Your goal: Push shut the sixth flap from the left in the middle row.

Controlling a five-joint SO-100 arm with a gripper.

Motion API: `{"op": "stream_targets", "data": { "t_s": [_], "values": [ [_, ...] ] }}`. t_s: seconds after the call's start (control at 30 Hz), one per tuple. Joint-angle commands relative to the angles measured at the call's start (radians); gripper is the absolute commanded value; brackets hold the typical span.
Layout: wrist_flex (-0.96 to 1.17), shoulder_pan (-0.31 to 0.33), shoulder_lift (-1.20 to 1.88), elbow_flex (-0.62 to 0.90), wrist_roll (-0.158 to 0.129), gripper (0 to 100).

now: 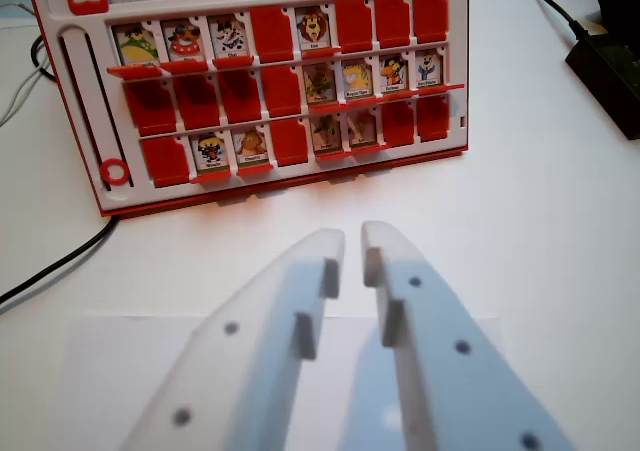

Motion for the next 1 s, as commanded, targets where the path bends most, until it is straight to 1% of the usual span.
{"op": "stream_targets", "data": {
  "t_s": [0.0,0.07,0.23,0.33,0.5,0.73,0.8,0.97],
  "values": [
    [-0.038,0.021,0.002,-0.005,-0.003,2],
    [-0.060,0.025,0.002,0.006,-0.005,2],
    [-0.123,0.032,0.002,0.048,-0.029,2],
    [-0.132,0.031,-0.006,0.060,-0.035,2],
    [-0.184,0.029,-0.110,0.035,-0.018,2],
    [-0.305,0.052,-0.291,0.003,-0.014,2],
    [-0.333,0.067,-0.344,0.000,-0.011,2],
    [-0.431,0.124,-0.494,0.012,-0.015,2]
  ]
}}
